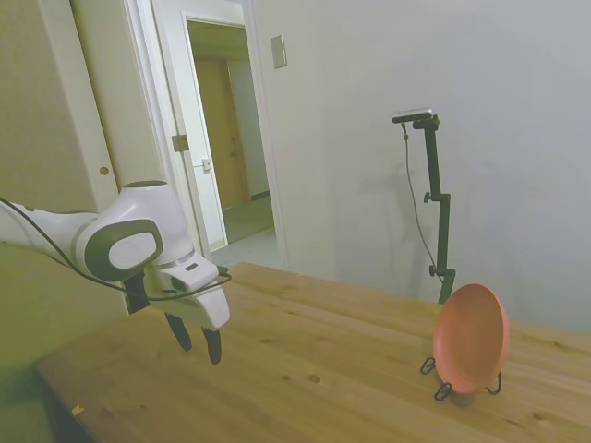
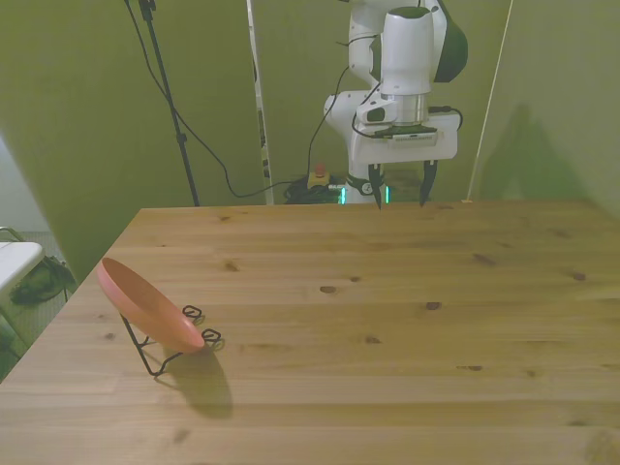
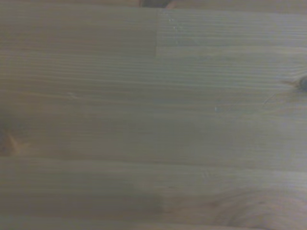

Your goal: Unload the plate

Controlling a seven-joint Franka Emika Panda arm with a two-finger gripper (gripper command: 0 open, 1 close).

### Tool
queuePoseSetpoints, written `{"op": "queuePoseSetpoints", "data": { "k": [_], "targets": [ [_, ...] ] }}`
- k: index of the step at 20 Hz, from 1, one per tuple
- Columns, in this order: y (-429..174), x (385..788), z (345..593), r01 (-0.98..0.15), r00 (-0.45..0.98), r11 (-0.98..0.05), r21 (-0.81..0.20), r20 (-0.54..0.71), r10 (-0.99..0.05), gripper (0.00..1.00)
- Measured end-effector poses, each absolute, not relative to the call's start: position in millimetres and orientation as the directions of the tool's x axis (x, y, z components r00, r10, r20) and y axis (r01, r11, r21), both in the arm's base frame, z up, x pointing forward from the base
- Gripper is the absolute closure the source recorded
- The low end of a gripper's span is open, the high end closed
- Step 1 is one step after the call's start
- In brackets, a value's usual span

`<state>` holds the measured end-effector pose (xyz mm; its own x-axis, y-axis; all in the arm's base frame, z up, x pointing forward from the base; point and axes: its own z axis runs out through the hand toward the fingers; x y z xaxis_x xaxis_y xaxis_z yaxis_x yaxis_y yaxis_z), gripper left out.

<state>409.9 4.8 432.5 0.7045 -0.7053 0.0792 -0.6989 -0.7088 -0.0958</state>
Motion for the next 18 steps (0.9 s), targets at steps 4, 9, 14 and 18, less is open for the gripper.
{"op": "queuePoseSetpoints", "data": {
  "k": [4, 9, 14, 18],
  "targets": [
    [-5.6, 412.6, 438.3, -0.719, 0.681, -0.684, -0.121, 0.072, -0.729, 0.00],
    [-63.9, 431.1, 492.0, -0.767, 0.596, -0.623, -0.155, 0.187, -0.781, 0.00],
    [-143.2, 476.0, 538.3, -0.833, 0.467, -0.521, -0.185, 0.269, -0.842, 0.00],
    [-204.4, 524.1, 554.4, -0.867, 0.393, -0.458, -0.198, 0.293, -0.871, 0.00]
  ]
}}
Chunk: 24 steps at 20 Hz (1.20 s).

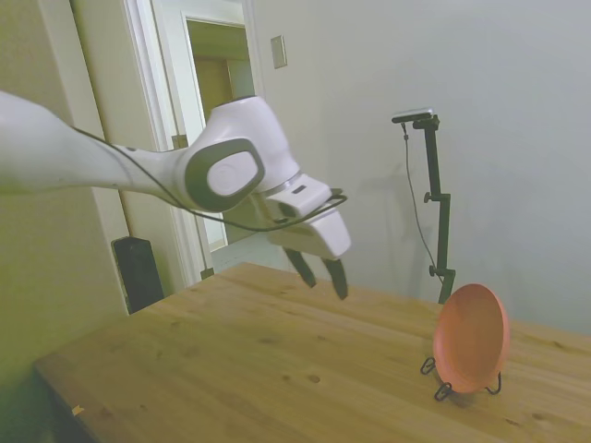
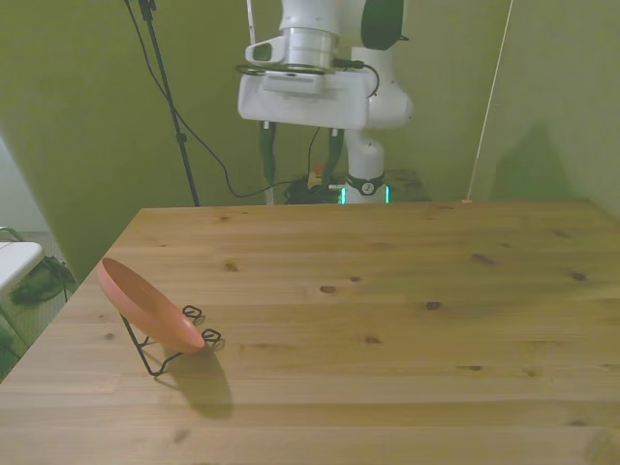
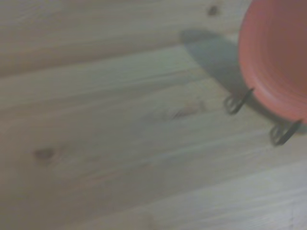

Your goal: Unload the plate

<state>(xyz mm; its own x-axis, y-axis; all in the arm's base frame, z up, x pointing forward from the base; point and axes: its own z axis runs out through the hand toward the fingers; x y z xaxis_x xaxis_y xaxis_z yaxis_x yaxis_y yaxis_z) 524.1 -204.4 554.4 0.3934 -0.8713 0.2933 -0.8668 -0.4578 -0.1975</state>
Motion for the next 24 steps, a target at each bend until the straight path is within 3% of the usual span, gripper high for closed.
{"op": "queuePoseSetpoints", "data": {
  "k": [2, 10, 19, 24],
  "targets": [
    [-228.7, 549.3, 564.6, -0.884, 0.373, -0.432, -0.178, 0.288, -0.882, 0.00],
    [-292.8, 564.7, 594.8, -0.893, 0.408, -0.445, -0.069, 0.295, -0.864, 0.00],
    [-385.1, 612.6, 577.2, -0.873, 0.451, -0.488, -0.008, 0.368, -0.813, 0.00],
    [-399.2, 637.9, 563.5, -0.854, 0.479, -0.520, 0.001, 0.388, -0.787, 0.00]
  ]
}}
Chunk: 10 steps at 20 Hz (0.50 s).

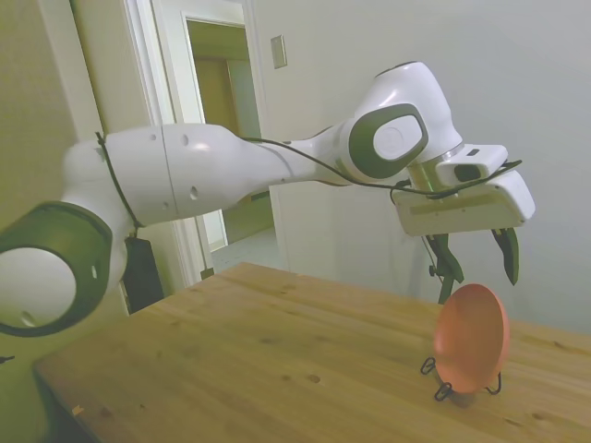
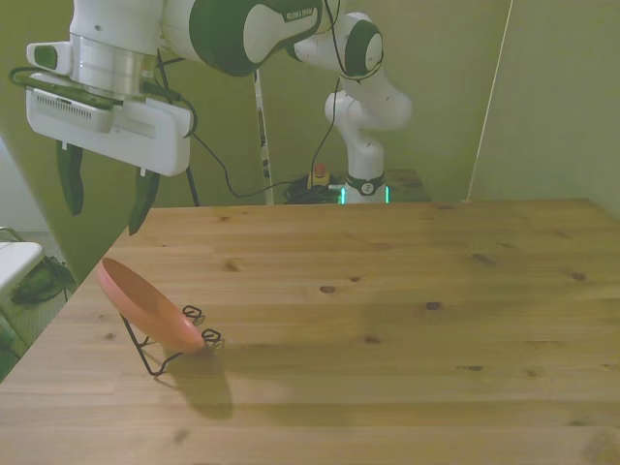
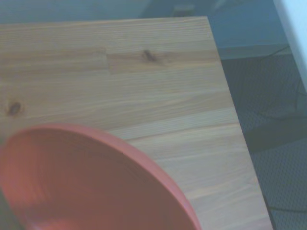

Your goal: Unload the plate

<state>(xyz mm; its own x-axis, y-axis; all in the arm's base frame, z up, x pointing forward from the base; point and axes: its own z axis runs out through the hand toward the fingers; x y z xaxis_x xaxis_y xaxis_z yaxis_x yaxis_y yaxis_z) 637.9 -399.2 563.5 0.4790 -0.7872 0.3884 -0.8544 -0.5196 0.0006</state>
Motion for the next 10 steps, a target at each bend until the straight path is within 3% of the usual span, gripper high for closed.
{"op": "queuePoseSetpoints", "data": {
  "k": [10],
  "targets": [
    [-396.4, 653.9, 536.2, -0.771, 0.600, -0.635, 0.053, 0.398, -0.694, 0.00]
  ]
}}
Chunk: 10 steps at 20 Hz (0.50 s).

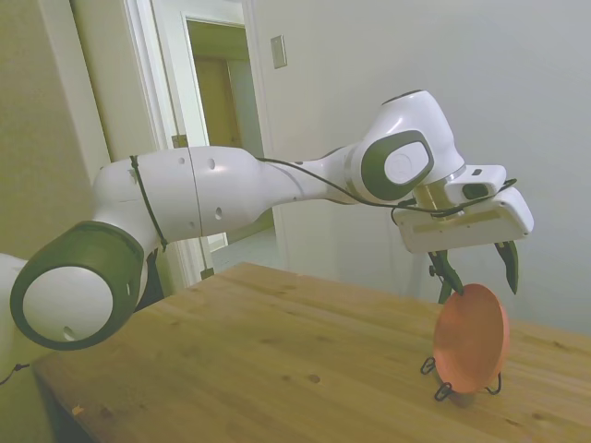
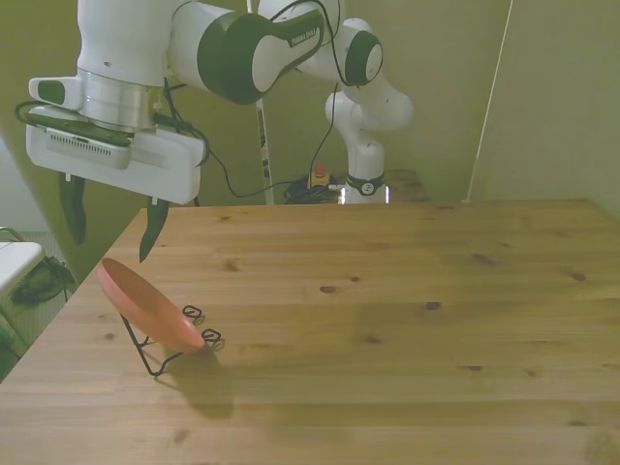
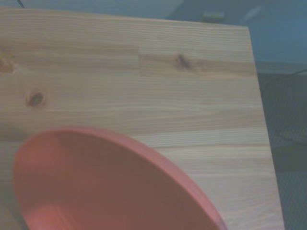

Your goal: Unload the plate

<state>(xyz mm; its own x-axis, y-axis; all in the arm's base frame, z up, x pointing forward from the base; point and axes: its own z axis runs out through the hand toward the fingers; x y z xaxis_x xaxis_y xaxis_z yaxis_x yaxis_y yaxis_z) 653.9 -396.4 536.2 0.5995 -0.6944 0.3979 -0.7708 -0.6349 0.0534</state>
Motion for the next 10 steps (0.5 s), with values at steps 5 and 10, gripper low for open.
{"op": "queuePoseSetpoints", "data": {
  "k": [5, 10],
  "targets": [
    [-407.1, 652.0, 517.6, -0.747, 0.628, -0.659, 0.093, 0.424, -0.652, 0.00],
    [-408.9, 650.1, 506.4, -0.731, 0.639, -0.674, 0.104, 0.450, -0.624, 1.00]
  ]
}}
